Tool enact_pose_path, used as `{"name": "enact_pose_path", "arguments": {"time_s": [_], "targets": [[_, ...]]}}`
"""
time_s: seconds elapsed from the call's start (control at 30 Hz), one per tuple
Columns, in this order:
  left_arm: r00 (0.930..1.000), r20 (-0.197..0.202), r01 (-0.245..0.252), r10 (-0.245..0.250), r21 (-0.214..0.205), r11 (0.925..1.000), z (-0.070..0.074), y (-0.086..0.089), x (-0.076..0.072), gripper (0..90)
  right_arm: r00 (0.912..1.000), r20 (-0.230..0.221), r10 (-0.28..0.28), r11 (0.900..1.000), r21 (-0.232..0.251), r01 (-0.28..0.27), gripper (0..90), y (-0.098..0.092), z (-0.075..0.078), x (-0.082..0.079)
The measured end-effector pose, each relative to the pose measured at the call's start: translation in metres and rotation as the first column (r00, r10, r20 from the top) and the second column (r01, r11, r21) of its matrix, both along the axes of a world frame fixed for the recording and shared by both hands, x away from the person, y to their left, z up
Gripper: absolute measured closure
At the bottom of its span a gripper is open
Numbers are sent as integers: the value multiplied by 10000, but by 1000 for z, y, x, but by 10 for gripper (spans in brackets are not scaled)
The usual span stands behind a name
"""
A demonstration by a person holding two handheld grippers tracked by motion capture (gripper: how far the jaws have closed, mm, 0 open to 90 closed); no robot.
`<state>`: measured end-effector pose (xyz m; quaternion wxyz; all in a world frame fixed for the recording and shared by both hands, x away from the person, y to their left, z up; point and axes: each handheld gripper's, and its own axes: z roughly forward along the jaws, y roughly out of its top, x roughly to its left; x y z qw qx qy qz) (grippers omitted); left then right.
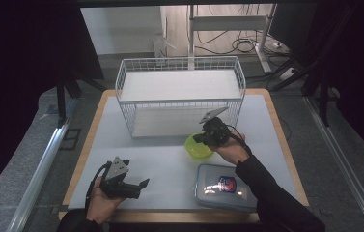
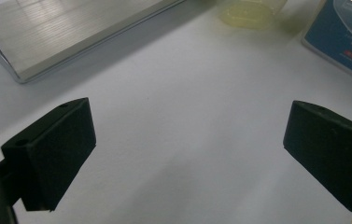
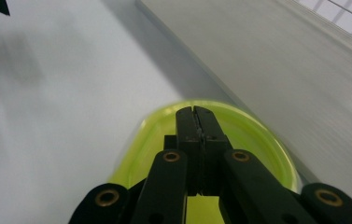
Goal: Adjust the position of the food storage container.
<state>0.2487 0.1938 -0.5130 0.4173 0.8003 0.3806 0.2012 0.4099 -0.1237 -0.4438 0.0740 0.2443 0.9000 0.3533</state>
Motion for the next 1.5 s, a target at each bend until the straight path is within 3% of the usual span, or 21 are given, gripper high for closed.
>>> {"name": "enact_pose_path", "arguments": {"time_s": [0.4, 0.53, 0.7, 1.1, 1.5], "targets": [[10000, -19, 91, -91, 158, 9998, -1, -1, 0, 26, 9970, -25, 769, 9953, -596, -769, 899, 48, -15, 9], [9999, -22, 168, -168, 274, 9995, -1, -2, -1, 26, 9965, 19, 835, 9917, -981, -830, 899, 53, -22, 10], [9998, 0, 179, -179, 323, 9993, -1, -3, -1, 26, 9971, 1, 767, 9922, -990, -764, 899, 51, -24, 10], [9999, -36, 154, -153, 414, 9990, -2, -4, -1, 25, 9995, 1, 331, 9936, -1079, -329, 900, 18, -22, 7], [9999, -40, 157, -156, 474, 9988, -3, -5, -1, 24, 9976, 184, -661, 9933, -937, 675, 899, -38, -19, 2]]}}
